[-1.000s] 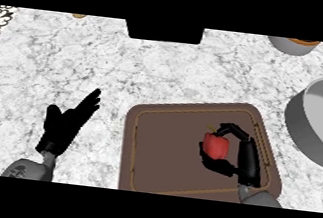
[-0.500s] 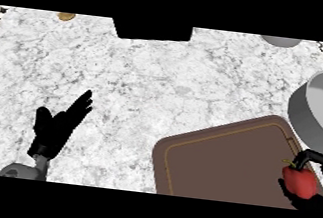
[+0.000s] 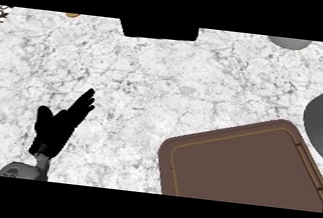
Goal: Pick the bell pepper from the tray and place it in the pot
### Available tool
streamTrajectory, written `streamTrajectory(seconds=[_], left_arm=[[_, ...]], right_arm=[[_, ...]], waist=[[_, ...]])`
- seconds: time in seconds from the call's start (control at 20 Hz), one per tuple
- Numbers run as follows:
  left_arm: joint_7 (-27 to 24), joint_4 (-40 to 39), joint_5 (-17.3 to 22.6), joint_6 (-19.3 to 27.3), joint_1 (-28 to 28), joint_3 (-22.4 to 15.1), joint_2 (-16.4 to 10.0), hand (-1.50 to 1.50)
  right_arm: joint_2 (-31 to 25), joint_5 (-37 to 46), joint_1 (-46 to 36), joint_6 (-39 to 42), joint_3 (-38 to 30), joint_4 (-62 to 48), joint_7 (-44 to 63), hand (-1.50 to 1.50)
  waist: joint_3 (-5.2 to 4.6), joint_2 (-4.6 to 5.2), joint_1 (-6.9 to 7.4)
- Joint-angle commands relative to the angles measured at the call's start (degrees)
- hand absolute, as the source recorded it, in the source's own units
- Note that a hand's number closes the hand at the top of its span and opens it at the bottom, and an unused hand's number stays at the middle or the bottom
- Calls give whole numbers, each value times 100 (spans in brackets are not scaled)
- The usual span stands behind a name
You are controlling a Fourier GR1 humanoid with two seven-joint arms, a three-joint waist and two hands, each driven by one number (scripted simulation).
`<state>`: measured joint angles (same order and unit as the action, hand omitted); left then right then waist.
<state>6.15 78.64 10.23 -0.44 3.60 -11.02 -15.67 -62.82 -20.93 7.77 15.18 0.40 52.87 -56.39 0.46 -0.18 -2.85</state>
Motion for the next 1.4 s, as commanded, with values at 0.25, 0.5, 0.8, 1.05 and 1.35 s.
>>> streamTrajectory(seconds=[0.25,0.5,0.8,1.05,1.35], left_arm=[[24,-149,-127,-115,170,-173,125,0],[-111,-168,-281,-46,124,-263,259,0],[-170,-304,-166,-311,110,-61,134,0],[-21,-281,-325,-156,209,-63,297,0],[167,-212,-365,-144,384,-128,398,0]], right_arm=[[-883,196,-189,986,-535,-1118,-1457,150],[-1007,471,-554,841,-429,-1128,-1124,150],[-983,1099,-882,241,-30,-292,-397,150],[-979,1502,-1259,-57,160,599,554,150],[-559,2856,-1749,-1714,702,1149,1731,150]], waist=[[-22,32,288],[-31,38,370],[-47,28,333],[-52,17,296],[-50,48,416]])
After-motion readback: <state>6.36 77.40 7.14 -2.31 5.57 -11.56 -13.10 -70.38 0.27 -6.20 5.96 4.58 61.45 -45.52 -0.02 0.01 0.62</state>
